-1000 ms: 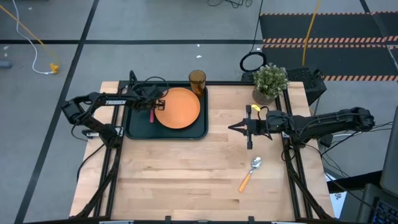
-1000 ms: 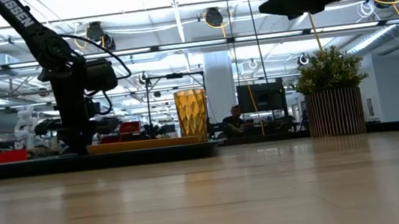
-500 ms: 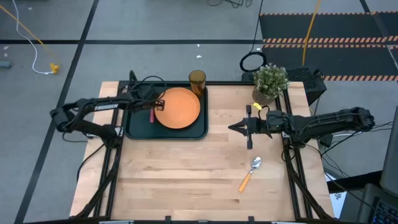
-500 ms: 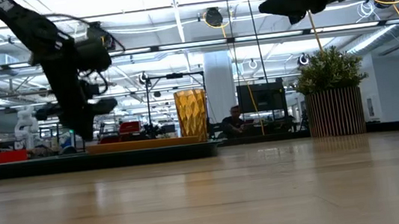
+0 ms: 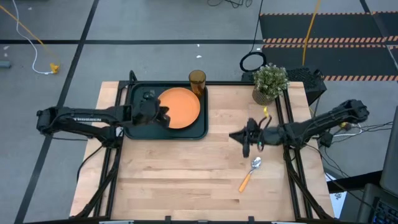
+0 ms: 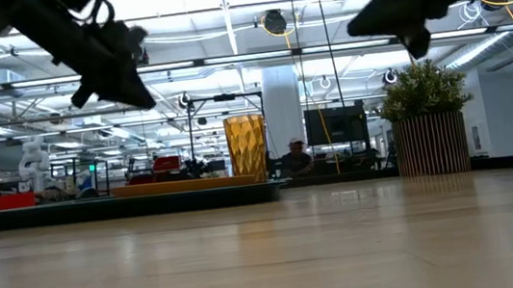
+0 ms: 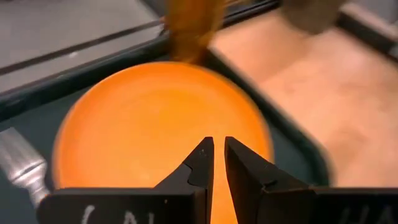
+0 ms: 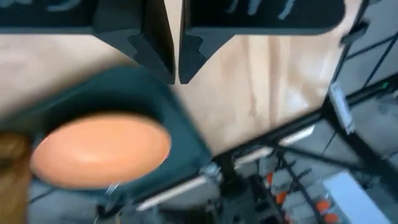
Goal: Pick and place plate/cup/fork/spoon on tray
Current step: Put the yellow spoon on the black tray to the left of the pink fork
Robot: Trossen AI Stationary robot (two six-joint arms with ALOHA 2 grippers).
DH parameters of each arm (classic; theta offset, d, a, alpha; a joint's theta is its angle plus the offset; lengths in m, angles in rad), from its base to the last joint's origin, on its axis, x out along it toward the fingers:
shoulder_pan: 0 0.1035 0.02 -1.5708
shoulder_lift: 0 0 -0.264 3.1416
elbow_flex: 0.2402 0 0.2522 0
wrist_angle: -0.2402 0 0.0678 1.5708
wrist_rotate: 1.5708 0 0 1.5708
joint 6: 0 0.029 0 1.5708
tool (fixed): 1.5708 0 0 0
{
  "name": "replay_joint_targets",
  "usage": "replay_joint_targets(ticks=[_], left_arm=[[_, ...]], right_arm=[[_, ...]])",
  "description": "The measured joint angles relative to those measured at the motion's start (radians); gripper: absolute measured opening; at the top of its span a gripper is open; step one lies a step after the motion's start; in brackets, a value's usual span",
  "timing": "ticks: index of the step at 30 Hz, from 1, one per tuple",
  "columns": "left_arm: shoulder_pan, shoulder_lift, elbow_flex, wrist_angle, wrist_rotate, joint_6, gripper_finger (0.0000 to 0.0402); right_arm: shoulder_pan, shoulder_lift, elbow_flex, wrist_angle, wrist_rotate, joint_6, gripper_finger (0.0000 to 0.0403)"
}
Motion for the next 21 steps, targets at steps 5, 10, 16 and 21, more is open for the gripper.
replay_joint_targets(ticks=[5,10,16,21], left_arm=[[-0.095,-0.028,0.000,0.114,-0.001,0.038,0.0040],[-0.189,-0.028,0.000,0.185,-0.001,0.052,0.0040],[-0.262,-0.018,0.000,0.198,-0.001,0.043,0.0040],[-0.316,-0.018,0.000,0.220,-0.001,0.039,0.0040]], right_arm=[[0.131,0.062,0.000,-0.006,0.039,0.114,0.0016],[0.238,0.097,0.034,-0.097,0.035,0.150,0.0016],[0.336,0.178,0.210,-0.467,-0.062,0.140,0.0020],[0.389,0.273,0.316,-0.642,-0.205,0.001,0.0050]])
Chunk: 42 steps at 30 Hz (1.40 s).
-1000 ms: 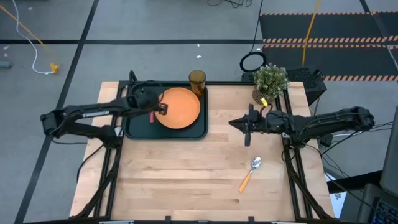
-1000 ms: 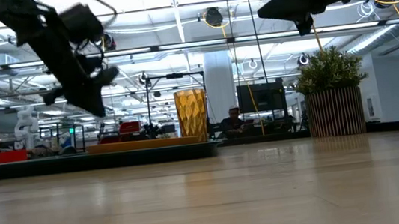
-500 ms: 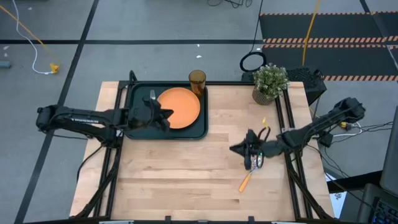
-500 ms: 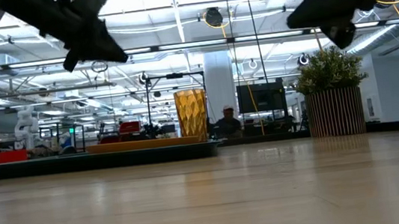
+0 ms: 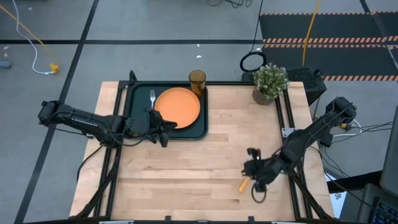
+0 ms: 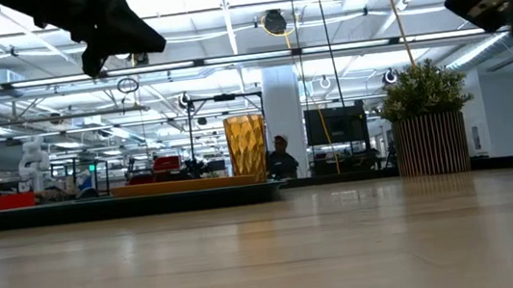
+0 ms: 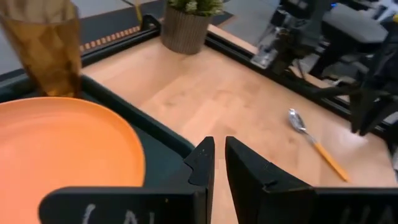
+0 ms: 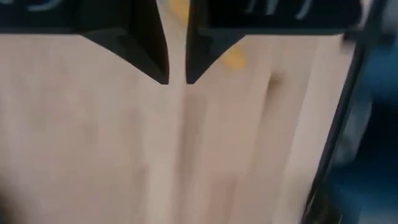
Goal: Pick and place plate/cup/fork/spoon on tray
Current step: Put the yellow spoon on the black tray to the left of the pink fork
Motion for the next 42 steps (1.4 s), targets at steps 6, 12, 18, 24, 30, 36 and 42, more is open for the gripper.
replay_joint_targets(ticks=[6,12,18,24,30,36,42], left_arm=[[-0.054,0.028,0.000,0.000,-0.001,0.002,0.0040],[-0.101,0.076,0.000,0.019,-0.001,-0.046,0.0040],[-0.155,0.149,0.000,0.107,0.000,-0.065,0.0040],[-0.197,0.241,0.000,0.274,-0.001,-0.031,0.0040],[-0.219,0.311,0.000,0.450,-0.001,0.077,0.0040],[-0.220,0.320,0.000,0.489,-0.002,0.137,0.0040],[-0.220,0.320,0.000,0.506,-0.009,0.192,0.0040]], right_arm=[[0.022,0.069,0.002,-0.101,-0.132,-0.223,0.0110],[0.014,0.098,0.002,-0.169,-0.139,-0.368,0.0169],[-0.006,0.136,0.002,-0.180,-0.127,-0.545,0.0203],[-0.023,0.195,-0.014,-0.182,-0.132,-0.691,0.0198],[-0.030,0.240,-0.038,-0.180,-0.157,-0.749,0.0175],[-0.029,0.243,-0.060,-0.159,-0.155,-0.793,0.0133],[-0.028,0.243,-0.064,-0.157,-0.163,-0.819,0.0054]])
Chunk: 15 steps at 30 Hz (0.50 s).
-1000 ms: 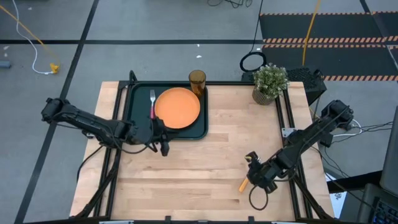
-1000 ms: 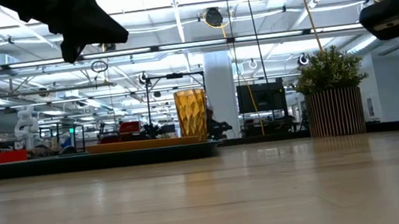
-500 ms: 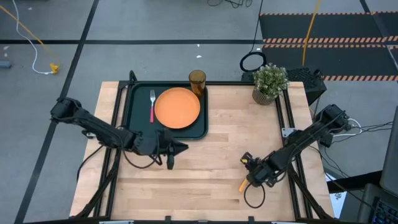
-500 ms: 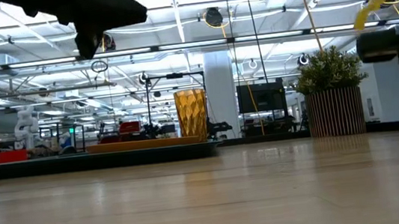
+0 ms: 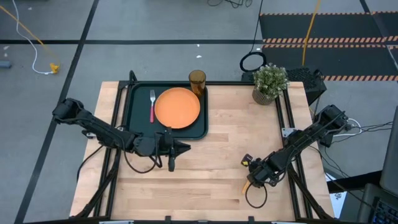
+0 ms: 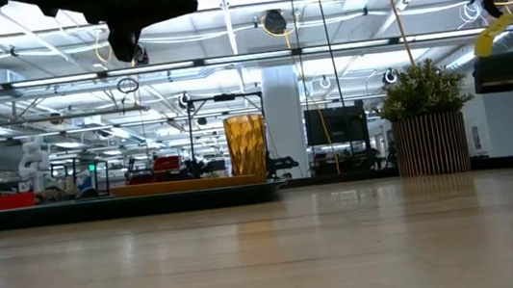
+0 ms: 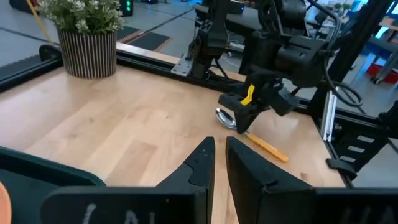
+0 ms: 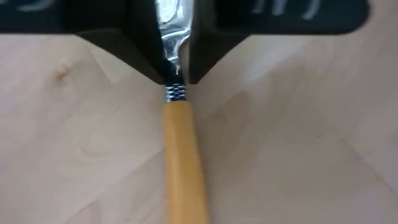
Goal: Pick and place plate/cup/fork/spoon on tray
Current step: Put the yellow spoon on the black tray to the left of the pink fork
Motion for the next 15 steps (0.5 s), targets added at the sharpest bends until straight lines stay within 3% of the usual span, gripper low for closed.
replay_joint_targets(ticks=[4,10,15], left_arm=[[0.002,0.000,0.000,0.007,-0.001,0.033,0.0040],[0.002,0.000,0.000,0.006,-0.024,0.082,0.0040],[0.002,0.000,0.000,0.000,-0.052,0.123,0.0041]], right_arm=[[-0.001,0.000,-0.001,0.017,0.017,-0.002,0.0010],[-0.002,0.002,-0.003,0.088,0.099,0.079,0.0020],[-0.011,0.002,-0.002,0.174,0.100,0.158,0.0007]])
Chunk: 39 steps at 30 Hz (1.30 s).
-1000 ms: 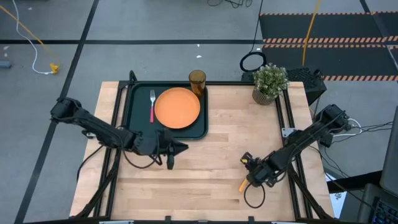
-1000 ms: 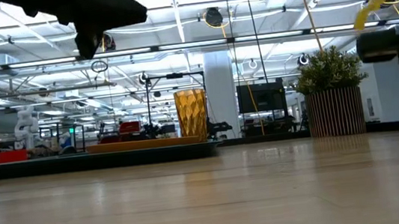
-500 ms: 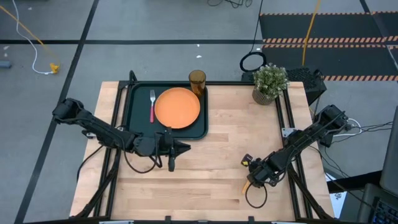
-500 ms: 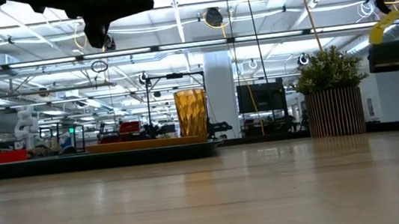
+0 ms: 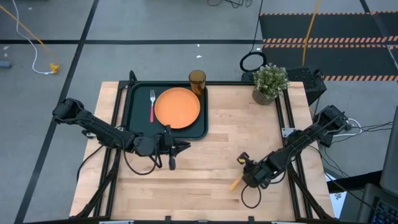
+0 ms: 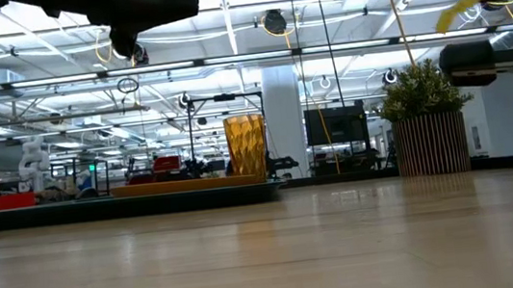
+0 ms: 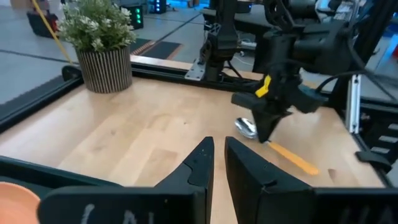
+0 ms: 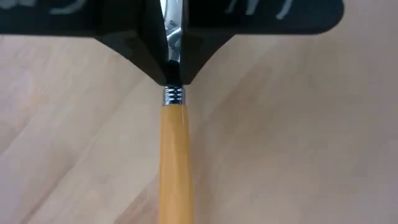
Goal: Pick and place plate/cup/fork/spoon on tray
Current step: Put the yellow spoon on the black tray to the left of the pink fork
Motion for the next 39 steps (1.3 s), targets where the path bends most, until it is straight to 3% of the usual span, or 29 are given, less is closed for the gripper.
replay_joint_targets(ticks=[5,12,17,22,25,33,39], left_arm=[[-0.002,0.000,0.000,-0.005,-0.029,0.035,0.0069],[-0.002,0.000,0.051,-0.097,-0.039,0.023,0.0155],[-0.002,0.000,0.097,-0.151,-0.044,0.005,0.0196],[-0.002,0.000,0.100,-0.153,-0.046,-0.008,0.0204],[-0.002,0.005,0.100,-0.151,-0.050,-0.021,0.0204],[-0.002,0.092,0.102,-0.057,-0.043,0.019,0.0205],[0.002,0.195,0.233,-0.121,-0.018,0.079,0.0205]], right_arm=[[-0.014,0.000,0.001,0.105,0.073,0.077,0.0006],[-0.056,-0.041,0.001,0.196,0.199,0.135,0.0000],[-0.101,-0.064,0.002,0.203,0.184,0.175,0.0000],[-0.115,-0.065,0.002,0.178,0.095,0.183,0.0000],[-0.114,-0.066,0.002,0.180,0.101,0.183,0.0000],[-0.118,-0.066,0.002,0.190,0.288,0.183,0.0000],[-0.143,-0.066,0.002,0.234,0.361,0.183,0.0000]])
